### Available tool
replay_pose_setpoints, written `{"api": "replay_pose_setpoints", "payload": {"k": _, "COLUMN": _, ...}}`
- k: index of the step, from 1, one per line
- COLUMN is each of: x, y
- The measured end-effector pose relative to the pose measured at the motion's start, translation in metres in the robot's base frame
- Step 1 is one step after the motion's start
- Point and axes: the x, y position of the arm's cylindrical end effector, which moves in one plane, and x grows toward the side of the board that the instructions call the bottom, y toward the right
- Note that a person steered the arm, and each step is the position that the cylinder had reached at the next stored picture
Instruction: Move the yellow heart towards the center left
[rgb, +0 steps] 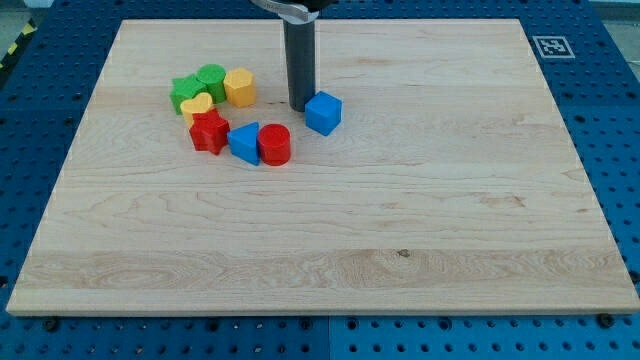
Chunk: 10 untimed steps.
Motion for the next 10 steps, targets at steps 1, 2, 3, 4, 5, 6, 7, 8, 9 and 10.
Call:
{"api": "replay_pose_setpoints", "payload": {"k": 1, "x": 0.010, "y": 0.000}}
{"api": "replay_pose_setpoints", "payload": {"k": 2, "x": 0.009, "y": -0.014}}
{"api": "replay_pose_setpoints", "payload": {"k": 3, "x": 0.008, "y": -0.051}}
{"api": "replay_pose_setpoints", "payload": {"k": 4, "x": 0.008, "y": -0.095}}
{"api": "replay_pose_setpoints", "payload": {"k": 5, "x": 0.008, "y": -0.124}}
{"api": "replay_pose_setpoints", "payload": {"k": 6, "x": 0.008, "y": -0.134}}
{"api": "replay_pose_setpoints", "payload": {"k": 7, "x": 0.008, "y": -0.137}}
{"api": "replay_pose_setpoints", "payload": {"k": 8, "x": 0.009, "y": -0.137}}
{"api": "replay_pose_setpoints", "payload": {"k": 9, "x": 0.018, "y": -0.137}}
{"api": "replay_pose_setpoints", "payload": {"k": 10, "x": 0.028, "y": -0.137}}
